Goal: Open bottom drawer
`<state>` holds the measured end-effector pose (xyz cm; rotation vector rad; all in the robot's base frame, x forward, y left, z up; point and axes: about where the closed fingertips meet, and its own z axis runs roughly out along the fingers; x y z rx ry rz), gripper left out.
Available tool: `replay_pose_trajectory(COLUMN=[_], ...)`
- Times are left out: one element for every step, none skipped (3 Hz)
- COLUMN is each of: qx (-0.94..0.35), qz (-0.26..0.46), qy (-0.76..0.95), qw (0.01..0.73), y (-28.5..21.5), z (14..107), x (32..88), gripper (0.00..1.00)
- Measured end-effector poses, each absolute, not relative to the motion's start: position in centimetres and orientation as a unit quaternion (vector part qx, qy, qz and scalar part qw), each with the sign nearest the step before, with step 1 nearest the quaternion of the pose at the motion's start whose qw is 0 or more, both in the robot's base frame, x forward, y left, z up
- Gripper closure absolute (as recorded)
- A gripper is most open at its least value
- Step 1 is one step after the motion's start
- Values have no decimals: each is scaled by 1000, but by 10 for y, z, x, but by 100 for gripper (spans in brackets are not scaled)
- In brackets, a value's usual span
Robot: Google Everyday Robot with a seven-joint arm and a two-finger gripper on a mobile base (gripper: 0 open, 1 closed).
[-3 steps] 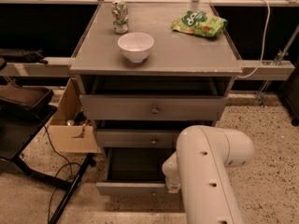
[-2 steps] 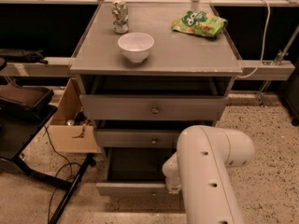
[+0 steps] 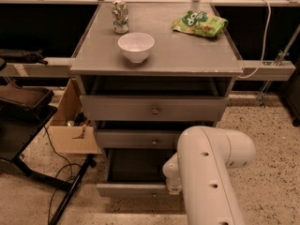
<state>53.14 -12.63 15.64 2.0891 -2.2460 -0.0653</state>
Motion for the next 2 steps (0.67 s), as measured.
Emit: replay_pose_trajectory(qx=[680, 680], qz=[-21, -21], qy=[-732, -732], qw=[37, 37], y=[-126, -126], z=[156, 156], x=[532, 531], gripper=[82, 59])
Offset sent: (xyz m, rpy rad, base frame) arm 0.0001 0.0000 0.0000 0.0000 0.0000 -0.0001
